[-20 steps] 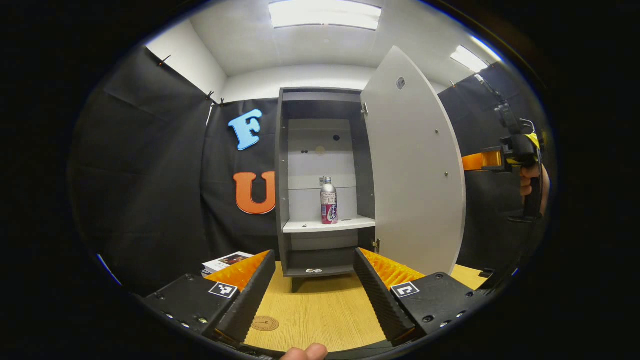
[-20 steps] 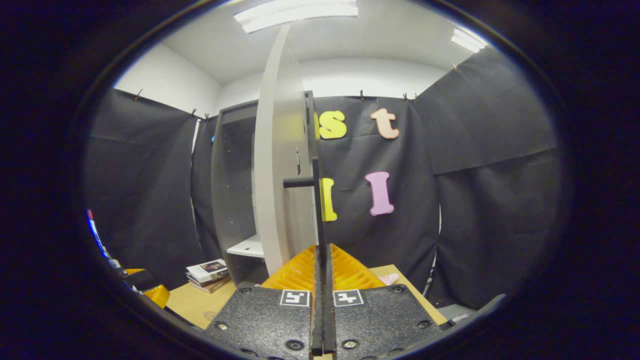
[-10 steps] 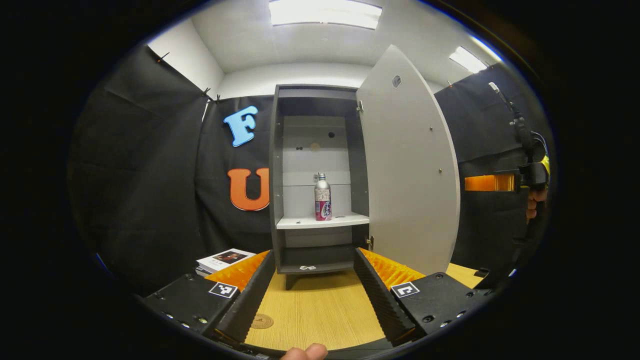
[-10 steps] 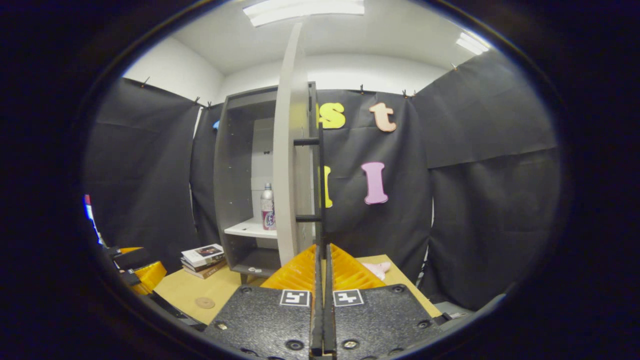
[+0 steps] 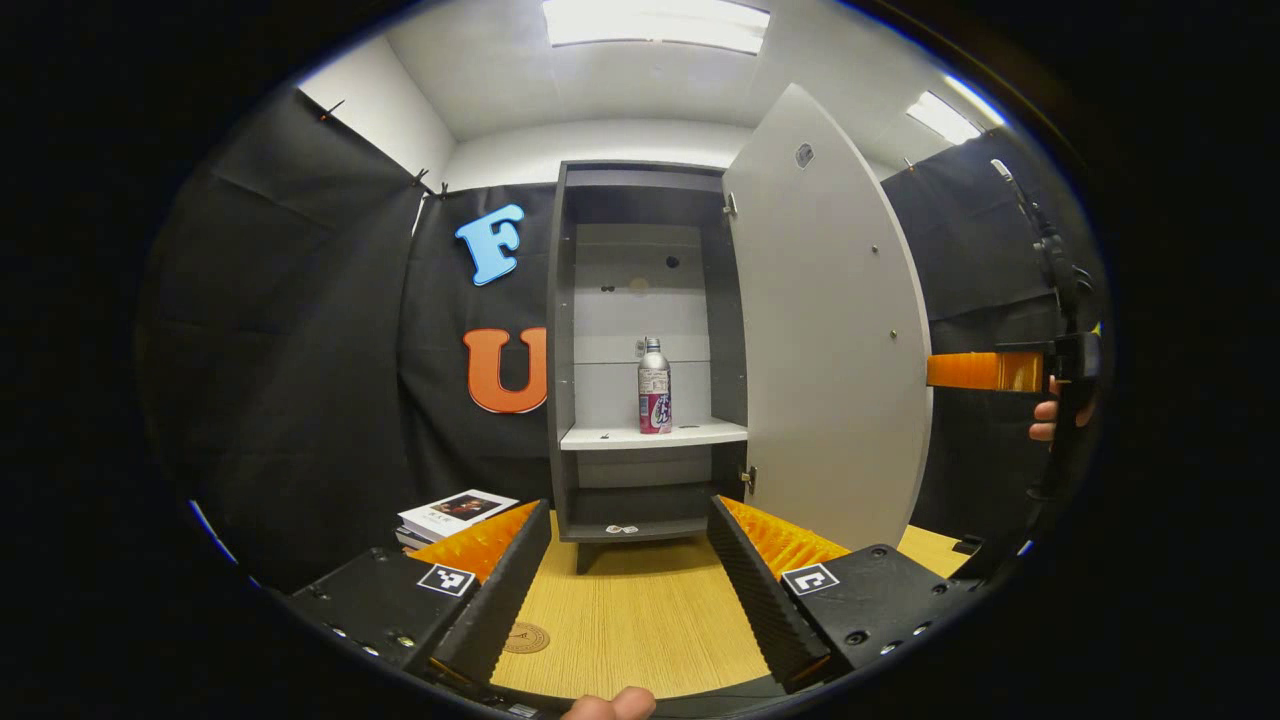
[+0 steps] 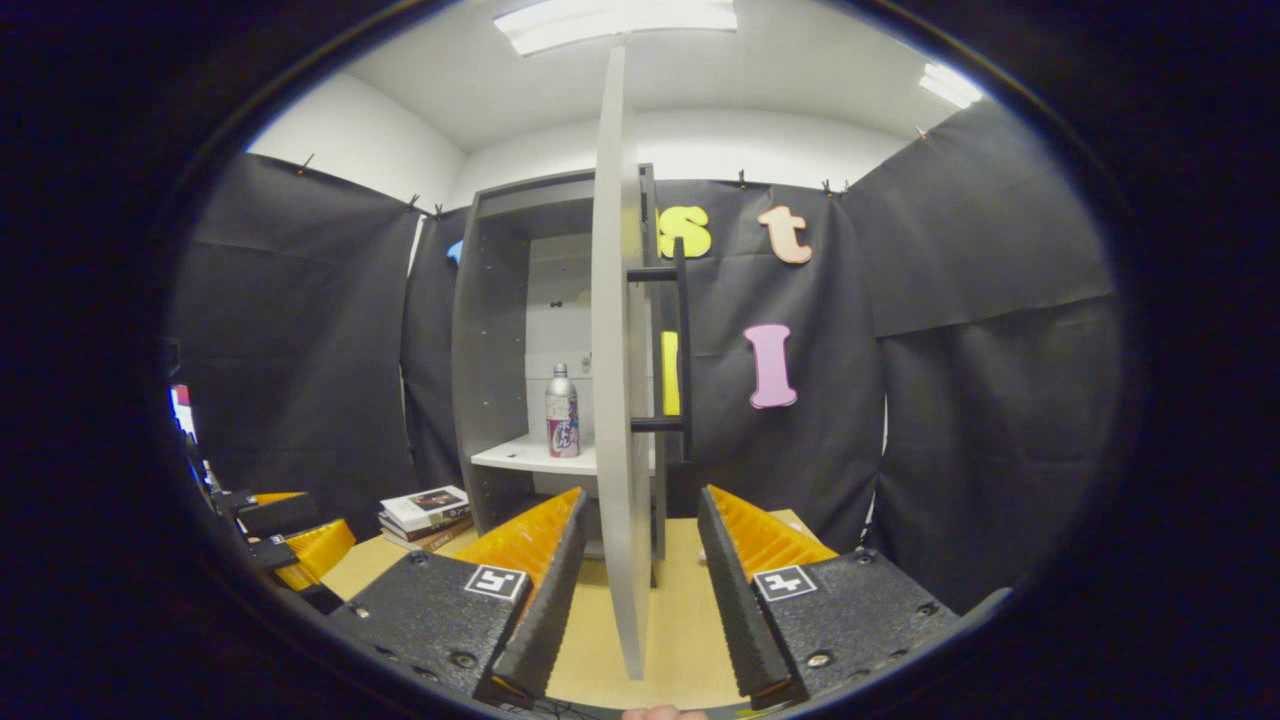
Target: Open the cabinet door with the right hand, grasp the bottle in the cabinet with the left hand and place it on the coaster, then close the cabinet door with the right hand.
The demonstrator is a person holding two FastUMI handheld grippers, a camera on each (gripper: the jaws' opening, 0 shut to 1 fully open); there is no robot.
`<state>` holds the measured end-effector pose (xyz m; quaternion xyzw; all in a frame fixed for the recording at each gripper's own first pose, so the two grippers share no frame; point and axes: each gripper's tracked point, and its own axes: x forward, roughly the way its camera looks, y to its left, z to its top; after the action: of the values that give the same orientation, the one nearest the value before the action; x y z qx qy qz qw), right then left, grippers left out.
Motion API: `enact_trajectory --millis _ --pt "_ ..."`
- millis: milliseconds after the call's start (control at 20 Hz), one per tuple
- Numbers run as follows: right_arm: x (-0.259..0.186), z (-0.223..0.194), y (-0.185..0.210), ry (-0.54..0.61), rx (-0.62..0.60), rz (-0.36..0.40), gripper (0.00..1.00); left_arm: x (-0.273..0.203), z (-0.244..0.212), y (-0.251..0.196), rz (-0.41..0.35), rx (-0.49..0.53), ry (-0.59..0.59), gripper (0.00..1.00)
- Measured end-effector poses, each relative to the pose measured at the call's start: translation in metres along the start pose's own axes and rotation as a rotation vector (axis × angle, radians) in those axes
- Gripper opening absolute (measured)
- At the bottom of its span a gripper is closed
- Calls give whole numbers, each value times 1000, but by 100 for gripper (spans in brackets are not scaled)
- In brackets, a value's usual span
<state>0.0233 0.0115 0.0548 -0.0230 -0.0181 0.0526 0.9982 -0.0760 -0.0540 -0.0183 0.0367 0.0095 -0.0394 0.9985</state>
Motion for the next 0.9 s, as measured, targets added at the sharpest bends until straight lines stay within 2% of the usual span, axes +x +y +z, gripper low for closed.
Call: enact_trajectory --millis 50,150,350,450,500,550,650,700,750,900 --pt "0 -1 2 2 4 8 75 3 2 0 -3 -1 -3 95" --pt "1 -4 2 5 12 11 80 14 11 -1 -7 8 -17 95" --pt "0 -6 4 8 23 22 82 58 49 -5 -28 30 -81 95" --pt "0 -6 5 6 30 30 82 91 67 -14 -69 24 -104 95" --pt "1 -6 5 7 32 30 82 108 75 -17 -84 16 -121 100" --pt "2 -7 6 7 34 34 82 127 82 -22 -98 4 -133 95" --pt "4 -5 6 5 38 36 82 165 85 -27 -113 -34 -120 95" --pt "4 -6 5 7 38 33 82 186 88 -27 -114 -46 -112 100" --pt "4 -4 4 5 38 31 82 207 93 -25 -106 -49 -115 95" --pt "6 -1 4 4 47 32 82 268 95 -28 -101 -51 -93 95"
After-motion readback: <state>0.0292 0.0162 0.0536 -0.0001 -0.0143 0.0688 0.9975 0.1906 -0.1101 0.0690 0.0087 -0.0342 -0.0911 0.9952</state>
